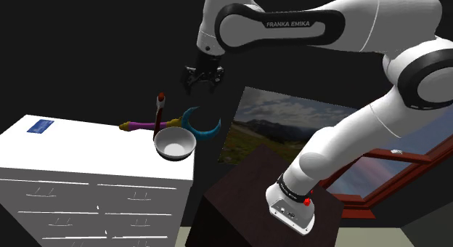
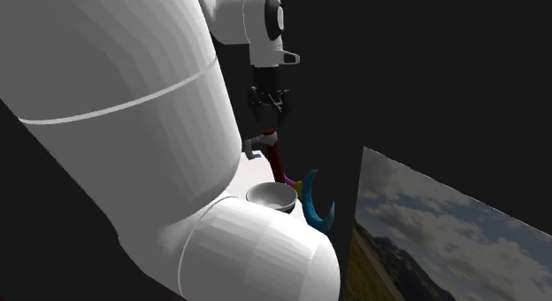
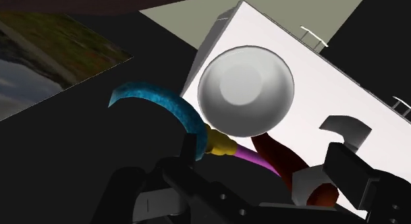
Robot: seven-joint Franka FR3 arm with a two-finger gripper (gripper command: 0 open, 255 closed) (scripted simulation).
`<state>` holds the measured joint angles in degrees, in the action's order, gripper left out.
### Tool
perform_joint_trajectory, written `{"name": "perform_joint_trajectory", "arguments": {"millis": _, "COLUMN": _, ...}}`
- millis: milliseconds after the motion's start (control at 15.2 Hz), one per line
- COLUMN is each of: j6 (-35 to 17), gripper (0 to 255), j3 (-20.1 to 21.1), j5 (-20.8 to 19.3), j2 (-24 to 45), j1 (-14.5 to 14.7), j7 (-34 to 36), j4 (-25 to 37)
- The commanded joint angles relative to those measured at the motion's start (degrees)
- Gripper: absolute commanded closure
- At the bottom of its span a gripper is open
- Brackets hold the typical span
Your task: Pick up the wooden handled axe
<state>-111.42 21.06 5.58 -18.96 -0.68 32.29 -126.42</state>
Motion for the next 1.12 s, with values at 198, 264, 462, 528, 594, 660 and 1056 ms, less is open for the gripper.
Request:
{"name": "perform_joint_trajectory", "arguments": {"millis": 198, "j6": -5.5, "gripper": 0, "j3": 4.5, "j5": -4.7, "j2": 10.9, "j1": -1.1, "j7": 11.2, "j4": 6.4}}
{"name": "perform_joint_trajectory", "arguments": {"millis": 264, "j6": -6.2, "gripper": 0, "j3": 5.1, "j5": -6.1, "j2": 13.2, "j1": -1.1, "j7": 13.5, "j4": 8.0}}
{"name": "perform_joint_trajectory", "arguments": {"millis": 462, "j6": -7.8, "gripper": 0, "j3": 6.5, "j5": -10.8, "j2": 20.3, "j1": -0.8, "j7": 20.5, "j4": 13.4}}
{"name": "perform_joint_trajectory", "arguments": {"millis": 528, "j6": -8.0, "gripper": 0, "j3": 6.7, "j5": -12.4, "j2": 22.8, "j1": -0.5, "j7": 22.8, "j4": 15.4}}
{"name": "perform_joint_trajectory", "arguments": {"millis": 594, "j6": -8.2, "gripper": 0, "j3": 6.8, "j5": -14.1, "j2": 25.2, "j1": 0.0, "j7": 25.0, "j4": 17.5}}
{"name": "perform_joint_trajectory", "arguments": {"millis": 660, "j6": -8.2, "gripper": 0, "j3": 6.7, "j5": -14.1, "j2": 25.3, "j1": 0.1, "j7": 25.1, "j4": 17.6}}
{"name": "perform_joint_trajectory", "arguments": {"millis": 1056, "j6": -12.4, "gripper": 0, "j3": 6.4, "j5": -15.4, "j2": 26.8, "j1": 0.3, "j7": 26.1, "j4": 14.7}}
